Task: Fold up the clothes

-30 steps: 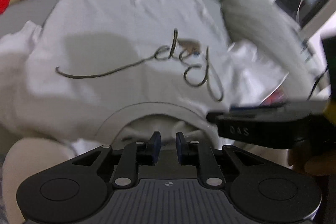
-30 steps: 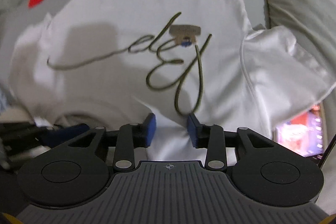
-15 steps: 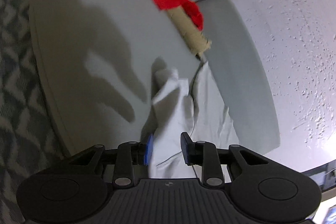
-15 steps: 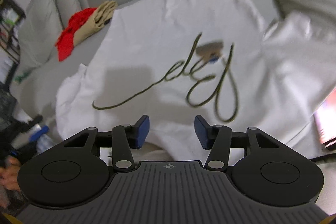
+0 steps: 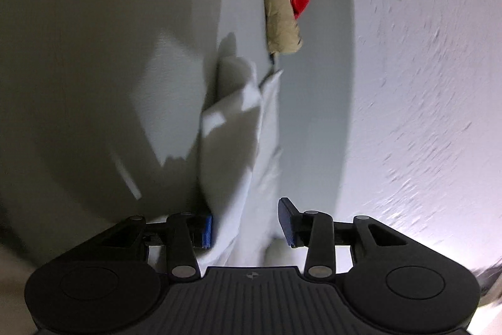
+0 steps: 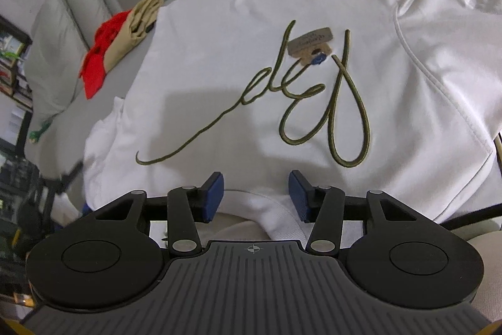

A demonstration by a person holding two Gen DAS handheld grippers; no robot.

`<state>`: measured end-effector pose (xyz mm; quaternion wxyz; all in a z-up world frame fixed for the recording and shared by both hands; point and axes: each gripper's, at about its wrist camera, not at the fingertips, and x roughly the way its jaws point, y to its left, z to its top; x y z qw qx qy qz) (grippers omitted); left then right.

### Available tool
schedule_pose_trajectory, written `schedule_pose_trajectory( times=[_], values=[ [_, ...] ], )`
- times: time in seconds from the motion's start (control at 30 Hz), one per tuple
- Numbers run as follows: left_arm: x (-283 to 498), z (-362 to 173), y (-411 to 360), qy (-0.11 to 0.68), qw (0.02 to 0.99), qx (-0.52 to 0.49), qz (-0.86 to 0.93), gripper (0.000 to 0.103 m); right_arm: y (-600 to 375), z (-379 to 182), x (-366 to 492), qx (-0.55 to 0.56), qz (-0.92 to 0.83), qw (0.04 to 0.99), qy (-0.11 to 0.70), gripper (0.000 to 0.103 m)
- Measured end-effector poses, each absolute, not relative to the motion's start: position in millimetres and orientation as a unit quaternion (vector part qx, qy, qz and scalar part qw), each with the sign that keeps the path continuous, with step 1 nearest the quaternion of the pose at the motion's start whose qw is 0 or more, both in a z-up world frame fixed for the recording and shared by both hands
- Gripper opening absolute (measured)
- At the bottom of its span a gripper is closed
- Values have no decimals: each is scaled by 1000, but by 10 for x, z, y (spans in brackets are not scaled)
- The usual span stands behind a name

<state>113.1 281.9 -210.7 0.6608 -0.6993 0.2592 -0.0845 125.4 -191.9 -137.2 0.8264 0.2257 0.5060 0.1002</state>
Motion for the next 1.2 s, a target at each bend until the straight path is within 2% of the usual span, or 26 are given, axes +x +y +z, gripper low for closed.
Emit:
schedule_pose_trajectory(
  times=[0.13,0.23,0.4,0.53,0.77,0.97,1.03,1.2],
  values=[
    [1178,-2188,2892,191,638,-741,-87,37,-1941,-1366,1253,226,104,826,506,53],
    [1115,-2055,2994,158,676,-717,-65,37,-1959,-1371,1251,229,107,825,506,53],
    [1129,-2009,3098,156,694,-700,-61,37,-1948,-1384,1261,225,109,825,507,53],
    [1259,-2061,3108,200,696,-688,-49,20,-1917,-1377,1278,216,107,827,508,53],
    [1281,-1862,3155,200,756,-622,31,0,-1904,-1366,1272,207,109,829,508,54],
    [1145,-1546,3176,192,845,-490,101,0,-1883,-1376,1267,201,109,831,507,54],
    [1173,-1618,3163,220,846,-469,125,0,-1872,-1373,1264,197,109,832,507,54],
    [1167,-1710,3294,238,823,-491,160,7,-1855,-1355,1249,192,109,833,507,59]
  ],
)
